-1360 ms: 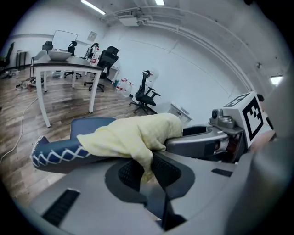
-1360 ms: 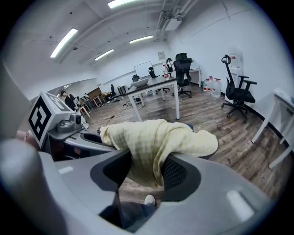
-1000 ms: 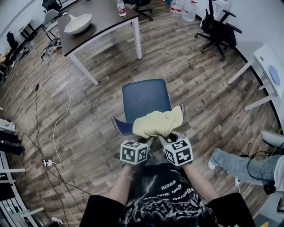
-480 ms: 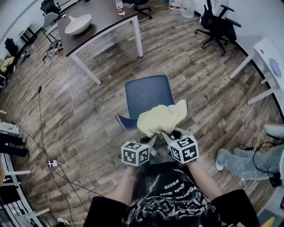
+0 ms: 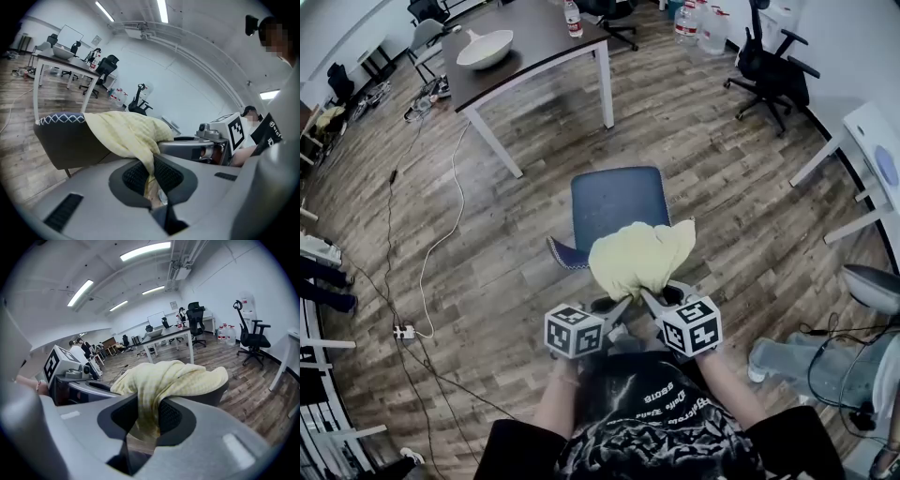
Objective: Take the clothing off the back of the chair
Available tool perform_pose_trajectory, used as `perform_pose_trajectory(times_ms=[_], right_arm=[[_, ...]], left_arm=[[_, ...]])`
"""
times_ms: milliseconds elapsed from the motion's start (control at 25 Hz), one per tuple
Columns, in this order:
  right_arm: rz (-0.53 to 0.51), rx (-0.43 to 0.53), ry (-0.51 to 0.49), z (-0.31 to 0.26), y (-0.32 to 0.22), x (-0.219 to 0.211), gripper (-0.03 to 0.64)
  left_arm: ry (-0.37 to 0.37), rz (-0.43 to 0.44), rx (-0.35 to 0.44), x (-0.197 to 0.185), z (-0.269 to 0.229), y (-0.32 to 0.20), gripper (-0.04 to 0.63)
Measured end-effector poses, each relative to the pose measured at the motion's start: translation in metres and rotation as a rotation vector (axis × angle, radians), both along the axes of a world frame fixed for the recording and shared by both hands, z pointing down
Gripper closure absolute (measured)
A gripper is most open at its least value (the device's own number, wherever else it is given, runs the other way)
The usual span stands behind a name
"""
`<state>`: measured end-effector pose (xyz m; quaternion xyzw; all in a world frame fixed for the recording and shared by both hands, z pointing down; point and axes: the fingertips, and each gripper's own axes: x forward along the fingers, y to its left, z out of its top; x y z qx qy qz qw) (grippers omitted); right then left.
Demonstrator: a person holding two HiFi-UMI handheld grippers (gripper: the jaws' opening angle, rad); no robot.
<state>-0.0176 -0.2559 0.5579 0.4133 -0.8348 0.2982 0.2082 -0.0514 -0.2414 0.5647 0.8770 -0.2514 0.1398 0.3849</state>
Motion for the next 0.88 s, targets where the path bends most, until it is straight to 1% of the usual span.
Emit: perform_pose_trajectory(times_ms=[160, 240, 400, 520, 640, 760, 880], right_arm=[[-0.048, 0.026, 0.015, -0.008, 0.008, 0.001, 0.522], [-0.064, 0.037, 0.022, -0.012, 0.016, 0.004, 0.523], [-0.087, 0.053, 0.017, -0.018, 0.033, 0.009, 0.523], [-0.106, 0.069, 0.002, -0.025, 0.040, 0.014, 0.523], [-0.110, 0.070, -0.042, -0.032, 0.054, 0.020, 0.523], [-0.117, 0.097, -0.077, -0.044, 0.060, 0.026, 0.523], [-0.128, 0.122, -0.054, -0.047, 0.067, 0.027, 0.523]], left_arm=[[0.000, -0.076, 0.011, 0.003, -0.006, 0.009, 0.566], [0.001, -0.093, 0.026, 0.006, -0.010, 0.017, 0.566], [0.016, -0.064, 0.050, 0.012, -0.016, 0.032, 0.566], [0.021, -0.068, 0.066, 0.018, -0.023, 0.041, 0.566], [0.042, -0.043, 0.098, 0.026, -0.031, 0.056, 0.566], [0.069, -0.012, 0.125, 0.030, -0.045, 0.062, 0.566], [0.063, -0.037, 0.134, 0.033, -0.046, 0.069, 0.566]])
